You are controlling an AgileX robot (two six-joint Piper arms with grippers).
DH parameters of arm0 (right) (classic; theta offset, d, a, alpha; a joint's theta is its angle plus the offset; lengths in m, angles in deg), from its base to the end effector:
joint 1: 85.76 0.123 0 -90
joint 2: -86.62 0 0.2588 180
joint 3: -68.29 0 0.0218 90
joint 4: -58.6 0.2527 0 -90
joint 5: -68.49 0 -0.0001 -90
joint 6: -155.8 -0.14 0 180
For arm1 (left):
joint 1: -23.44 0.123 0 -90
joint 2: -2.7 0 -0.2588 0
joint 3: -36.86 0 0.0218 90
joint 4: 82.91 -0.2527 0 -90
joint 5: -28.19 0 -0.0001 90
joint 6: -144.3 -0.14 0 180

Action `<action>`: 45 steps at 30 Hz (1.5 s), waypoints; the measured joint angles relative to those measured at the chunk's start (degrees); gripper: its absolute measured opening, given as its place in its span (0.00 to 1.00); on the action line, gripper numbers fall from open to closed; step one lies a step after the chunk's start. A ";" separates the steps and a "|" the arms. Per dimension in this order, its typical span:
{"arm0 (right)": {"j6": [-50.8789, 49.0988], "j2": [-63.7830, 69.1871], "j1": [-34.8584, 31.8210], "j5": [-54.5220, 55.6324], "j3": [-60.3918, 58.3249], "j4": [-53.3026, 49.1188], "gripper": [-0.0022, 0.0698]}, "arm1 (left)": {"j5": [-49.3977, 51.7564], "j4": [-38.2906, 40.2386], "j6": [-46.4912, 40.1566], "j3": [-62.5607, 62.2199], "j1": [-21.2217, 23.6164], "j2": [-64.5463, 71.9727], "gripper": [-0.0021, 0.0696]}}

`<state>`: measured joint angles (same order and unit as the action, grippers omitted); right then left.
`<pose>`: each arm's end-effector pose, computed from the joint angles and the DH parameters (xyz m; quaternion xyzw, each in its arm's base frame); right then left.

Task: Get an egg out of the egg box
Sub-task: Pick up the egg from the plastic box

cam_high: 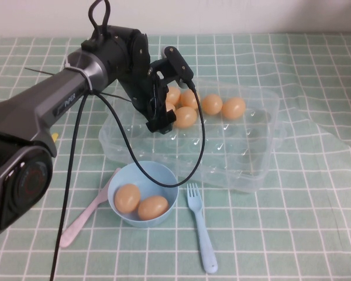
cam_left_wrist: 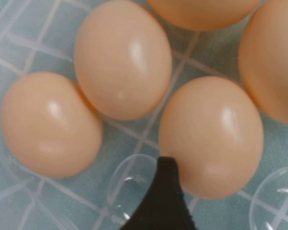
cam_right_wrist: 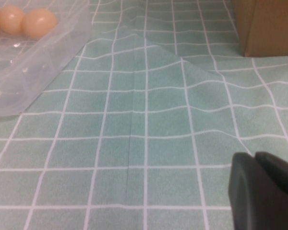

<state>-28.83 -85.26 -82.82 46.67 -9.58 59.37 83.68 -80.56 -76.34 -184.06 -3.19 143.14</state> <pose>0.1274 0.0072 0.1561 0.0155 0.8079 0.0446 0.5875 0.4550 -0.2335 0.1407 0.5343 0.8169 0.0075 0.2170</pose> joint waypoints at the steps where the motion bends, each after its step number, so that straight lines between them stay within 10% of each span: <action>1: 0.00 0.00 0.00 0.00 0.00 0.00 0.01 | -0.09 0.00 0.00 0.00 0.00 0.00 0.78; 23: 0.00 0.00 0.00 0.00 0.00 0.00 0.01 | 0.89 2.62 0.00 0.00 0.14 0.02 0.40; 33: 0.00 0.00 0.00 0.00 0.00 0.00 0.01 | 1.26 3.18 0.00 0.00 0.14 0.12 0.81; 45: 0.00 0.00 0.00 0.00 0.00 0.00 0.01 | 0.63 3.18 2.13 -4.84 0.14 0.12 0.88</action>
<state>-28.83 -85.26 -82.82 46.67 -9.58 59.37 84.32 -77.38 -74.21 -188.90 -3.05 143.26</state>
